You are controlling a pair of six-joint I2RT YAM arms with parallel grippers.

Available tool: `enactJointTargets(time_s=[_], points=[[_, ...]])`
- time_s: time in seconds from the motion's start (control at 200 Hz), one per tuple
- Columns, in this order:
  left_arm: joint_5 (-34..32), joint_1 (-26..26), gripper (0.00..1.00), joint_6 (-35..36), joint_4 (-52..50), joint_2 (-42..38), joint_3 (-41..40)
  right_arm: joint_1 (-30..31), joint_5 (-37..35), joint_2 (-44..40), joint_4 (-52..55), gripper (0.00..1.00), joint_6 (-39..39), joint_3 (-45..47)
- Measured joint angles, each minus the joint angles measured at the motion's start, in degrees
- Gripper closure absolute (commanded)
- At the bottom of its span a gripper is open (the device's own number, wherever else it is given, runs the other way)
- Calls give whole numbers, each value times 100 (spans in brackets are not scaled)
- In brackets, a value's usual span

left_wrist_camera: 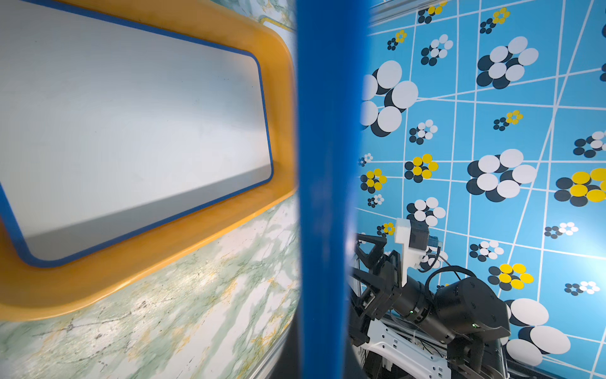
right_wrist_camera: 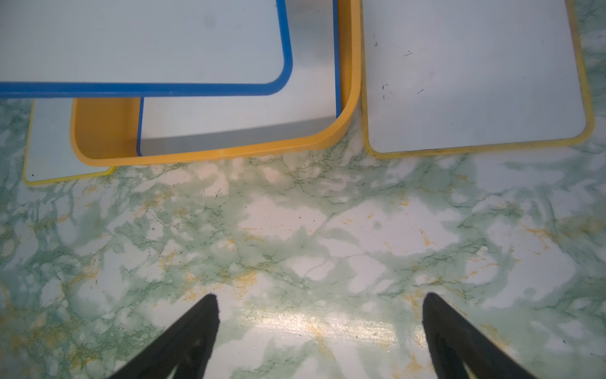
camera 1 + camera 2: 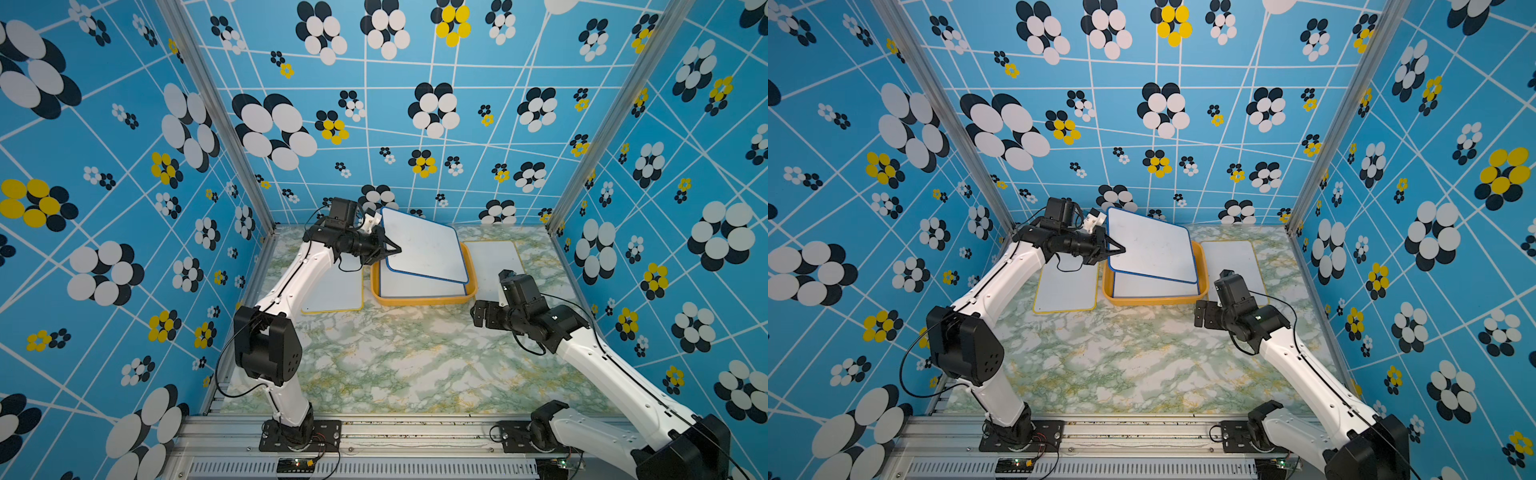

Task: Put the whiteboard into the storage box
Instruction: Place the whiteboard in the storage box.

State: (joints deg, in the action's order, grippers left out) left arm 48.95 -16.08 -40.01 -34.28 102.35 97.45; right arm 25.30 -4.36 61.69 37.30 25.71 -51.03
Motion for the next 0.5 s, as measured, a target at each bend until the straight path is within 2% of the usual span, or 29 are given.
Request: enactJointTargets(time_s=[0.255, 0.5], points=[[59, 0, 100, 109, -111, 686, 612, -33, 81, 2, -72, 1, 68, 2], [59, 0, 100, 125, -131, 1252, 691, -59, 304, 37, -72, 1, 63, 2]])
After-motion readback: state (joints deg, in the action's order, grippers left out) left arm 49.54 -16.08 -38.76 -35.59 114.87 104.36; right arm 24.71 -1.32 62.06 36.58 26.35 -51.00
